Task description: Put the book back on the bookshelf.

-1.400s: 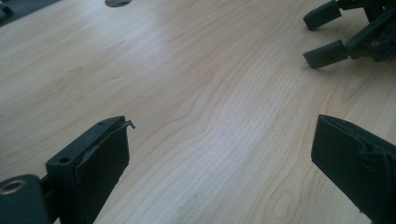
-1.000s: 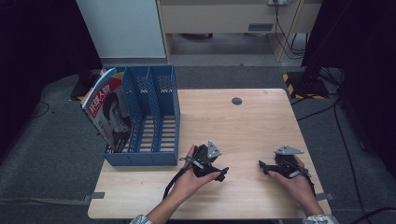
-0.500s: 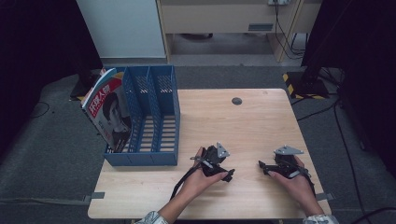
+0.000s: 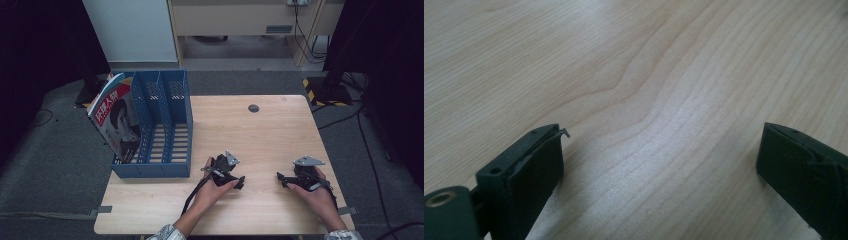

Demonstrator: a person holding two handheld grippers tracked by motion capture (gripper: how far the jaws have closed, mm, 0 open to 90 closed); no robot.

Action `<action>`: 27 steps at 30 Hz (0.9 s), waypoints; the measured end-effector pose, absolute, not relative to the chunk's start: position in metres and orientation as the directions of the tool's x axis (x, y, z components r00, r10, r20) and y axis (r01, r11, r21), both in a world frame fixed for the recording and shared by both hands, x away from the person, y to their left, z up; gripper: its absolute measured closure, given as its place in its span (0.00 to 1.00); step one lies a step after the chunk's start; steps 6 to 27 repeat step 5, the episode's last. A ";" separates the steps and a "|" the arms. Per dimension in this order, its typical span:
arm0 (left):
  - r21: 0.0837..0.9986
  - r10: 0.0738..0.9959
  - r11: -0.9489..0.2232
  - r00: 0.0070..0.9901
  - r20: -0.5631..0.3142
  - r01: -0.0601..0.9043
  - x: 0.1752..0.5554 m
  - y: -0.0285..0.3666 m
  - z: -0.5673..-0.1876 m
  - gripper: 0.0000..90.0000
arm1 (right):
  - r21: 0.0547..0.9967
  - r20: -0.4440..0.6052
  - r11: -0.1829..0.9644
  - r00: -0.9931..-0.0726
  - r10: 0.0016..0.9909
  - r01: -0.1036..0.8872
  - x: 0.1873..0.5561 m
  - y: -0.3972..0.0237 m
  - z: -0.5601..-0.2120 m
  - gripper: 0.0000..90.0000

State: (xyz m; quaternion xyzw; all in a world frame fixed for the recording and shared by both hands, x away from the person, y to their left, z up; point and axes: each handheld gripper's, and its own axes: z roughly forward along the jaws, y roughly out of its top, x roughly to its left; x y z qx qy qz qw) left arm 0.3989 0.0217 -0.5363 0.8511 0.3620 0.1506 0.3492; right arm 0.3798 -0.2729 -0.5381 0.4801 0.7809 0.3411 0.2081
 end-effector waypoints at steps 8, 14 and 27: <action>0.705 0.725 -0.486 0.689 -0.006 0.516 0.400 0.023 -0.537 0.03 | 0.732 0.005 0.304 -0.451 0.892 0.610 0.380 -0.273 -0.538 0.18; 0.705 0.725 -0.486 0.689 -0.006 0.516 0.400 0.023 -0.537 0.03 | 0.732 0.005 0.304 -0.451 0.892 0.610 0.380 -0.273 -0.538 0.18; 0.705 0.725 -0.486 0.689 -0.006 0.516 0.400 0.023 -0.537 0.03 | 0.732 0.005 0.304 -0.451 0.892 0.610 0.380 -0.273 -0.538 0.18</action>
